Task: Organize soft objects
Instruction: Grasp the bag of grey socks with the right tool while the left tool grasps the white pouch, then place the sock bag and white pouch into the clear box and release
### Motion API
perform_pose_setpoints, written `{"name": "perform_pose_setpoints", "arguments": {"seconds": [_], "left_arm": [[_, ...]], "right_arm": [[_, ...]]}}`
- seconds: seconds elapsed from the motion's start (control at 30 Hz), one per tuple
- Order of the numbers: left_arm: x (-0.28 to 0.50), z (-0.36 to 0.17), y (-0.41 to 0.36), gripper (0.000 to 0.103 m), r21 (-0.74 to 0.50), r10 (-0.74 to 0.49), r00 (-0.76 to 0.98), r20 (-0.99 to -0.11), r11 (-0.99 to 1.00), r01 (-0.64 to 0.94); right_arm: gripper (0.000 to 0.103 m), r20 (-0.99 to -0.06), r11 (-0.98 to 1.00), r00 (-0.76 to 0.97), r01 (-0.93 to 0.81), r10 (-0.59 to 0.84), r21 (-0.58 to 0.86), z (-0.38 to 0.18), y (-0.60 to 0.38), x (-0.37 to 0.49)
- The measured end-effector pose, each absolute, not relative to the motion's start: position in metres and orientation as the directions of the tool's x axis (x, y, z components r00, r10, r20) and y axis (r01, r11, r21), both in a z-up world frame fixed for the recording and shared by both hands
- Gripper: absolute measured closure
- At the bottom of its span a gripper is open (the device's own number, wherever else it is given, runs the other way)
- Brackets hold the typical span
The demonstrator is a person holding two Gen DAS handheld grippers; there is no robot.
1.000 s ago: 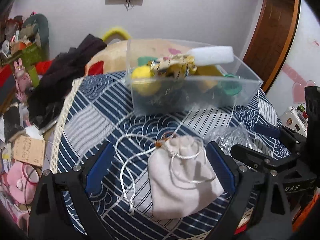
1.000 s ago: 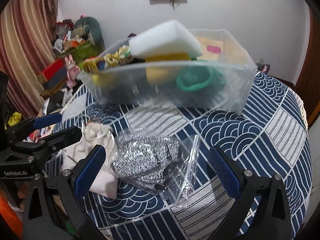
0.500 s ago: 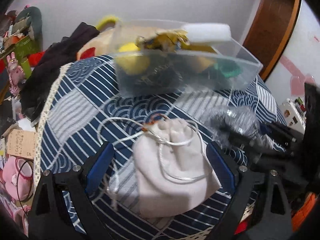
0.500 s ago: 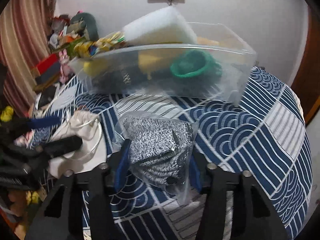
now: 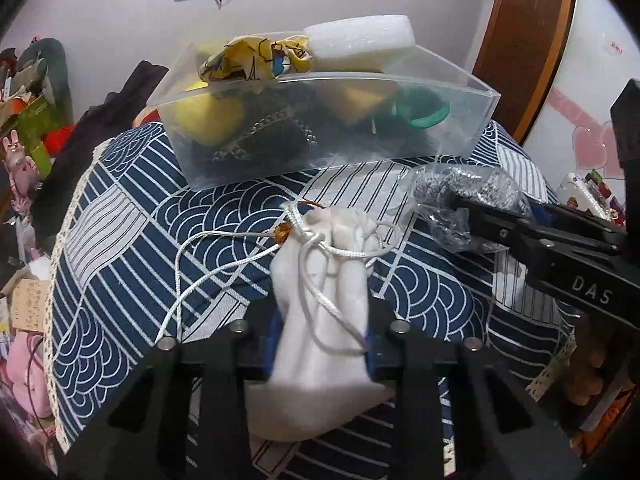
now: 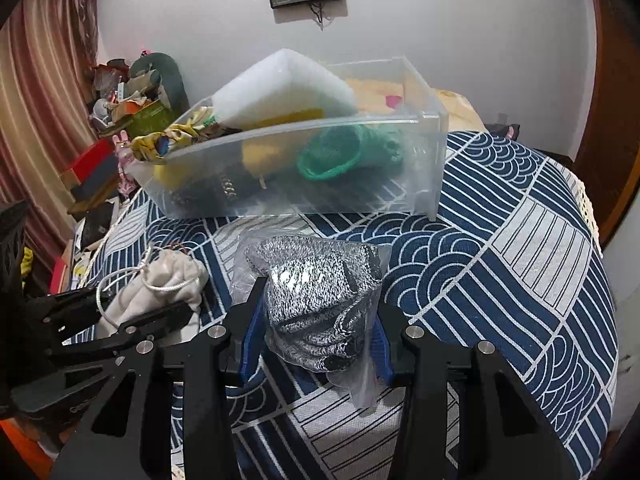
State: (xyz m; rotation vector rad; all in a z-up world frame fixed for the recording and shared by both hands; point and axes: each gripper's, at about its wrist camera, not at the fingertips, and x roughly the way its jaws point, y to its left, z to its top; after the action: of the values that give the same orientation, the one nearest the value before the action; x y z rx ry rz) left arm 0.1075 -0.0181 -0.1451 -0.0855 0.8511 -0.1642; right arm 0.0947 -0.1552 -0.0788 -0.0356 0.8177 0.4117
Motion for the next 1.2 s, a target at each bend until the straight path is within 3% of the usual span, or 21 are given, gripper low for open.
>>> {"name": "perform_pose_setpoints", "arguments": {"seconds": [0.1,0.5,0.83,1.2], "left_arm": [[0.103,-0.140,-0.017,0.085,-0.144,-0.174,0.654,-0.737,0.985,0.100],[0.091,-0.088,0.004,0.085,-0.208,-0.214,0.733,-0.646,0.973,0.100],[0.108,-0.030,-0.003,0.085,-0.164,-0.201,0.824,-0.529,0.977,0.134],[0.172,-0.019,0.018,0.085,-0.156,-0.135,0.831,-0.539,0.986,0.059]], "right_arm": [[0.062,-0.705,0.918,0.617,-0.377,0.349,0.125,-0.075,-0.151,0.094],[0.062,-0.633,0.911,0.675,-0.393,0.379,0.126,-0.041,-0.145,0.094],[0.061,-0.535,0.923,0.767,-0.378,0.354,0.069,-0.012,-0.140,0.111],[0.061,-0.592,0.938,0.751,-0.346,0.292,0.024,-0.025,-0.131,0.155]]}}
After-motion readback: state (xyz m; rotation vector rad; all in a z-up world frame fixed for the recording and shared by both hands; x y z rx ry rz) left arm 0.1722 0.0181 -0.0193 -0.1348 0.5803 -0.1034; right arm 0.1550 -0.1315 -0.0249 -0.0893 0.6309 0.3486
